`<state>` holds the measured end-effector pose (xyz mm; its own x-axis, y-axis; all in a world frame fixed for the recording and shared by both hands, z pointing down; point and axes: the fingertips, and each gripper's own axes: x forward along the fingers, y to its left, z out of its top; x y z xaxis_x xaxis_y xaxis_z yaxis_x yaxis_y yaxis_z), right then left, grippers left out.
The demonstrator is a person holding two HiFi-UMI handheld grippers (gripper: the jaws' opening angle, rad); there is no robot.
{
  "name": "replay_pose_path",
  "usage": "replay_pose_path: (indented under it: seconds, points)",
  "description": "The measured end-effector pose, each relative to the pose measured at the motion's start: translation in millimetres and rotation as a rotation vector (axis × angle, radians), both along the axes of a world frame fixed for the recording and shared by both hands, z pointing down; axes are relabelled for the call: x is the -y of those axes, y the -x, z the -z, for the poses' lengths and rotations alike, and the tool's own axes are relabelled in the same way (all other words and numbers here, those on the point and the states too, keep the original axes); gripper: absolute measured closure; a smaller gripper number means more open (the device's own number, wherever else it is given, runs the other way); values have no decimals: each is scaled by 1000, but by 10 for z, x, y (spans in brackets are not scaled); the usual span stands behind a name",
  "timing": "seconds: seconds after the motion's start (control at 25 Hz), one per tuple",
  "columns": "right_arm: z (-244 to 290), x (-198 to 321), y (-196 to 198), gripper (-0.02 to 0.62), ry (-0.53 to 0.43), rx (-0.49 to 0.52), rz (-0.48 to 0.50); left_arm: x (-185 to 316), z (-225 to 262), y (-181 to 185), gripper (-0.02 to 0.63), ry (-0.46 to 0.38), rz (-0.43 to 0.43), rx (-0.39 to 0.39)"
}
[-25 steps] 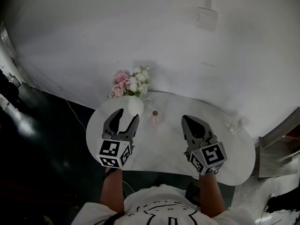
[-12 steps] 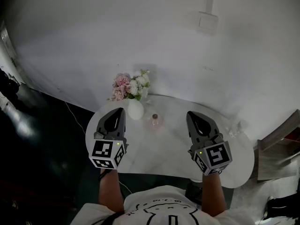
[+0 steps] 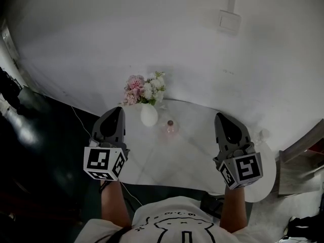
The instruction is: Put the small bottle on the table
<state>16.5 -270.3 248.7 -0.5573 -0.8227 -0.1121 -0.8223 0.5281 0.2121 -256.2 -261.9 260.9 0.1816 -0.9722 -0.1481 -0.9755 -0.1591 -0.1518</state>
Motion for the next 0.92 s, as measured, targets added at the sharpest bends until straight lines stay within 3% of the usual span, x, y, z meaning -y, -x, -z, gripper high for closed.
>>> replay_pose_path:
  seconds: [0.36,0.92]
  points:
    - [223,-18,-37,597,-24,3,-28,-31,322,-67,601,-56,-14,62]
    - [224,-164,-3,597,-24,8,-10,-192,377,-66,601,-77,-11,46]
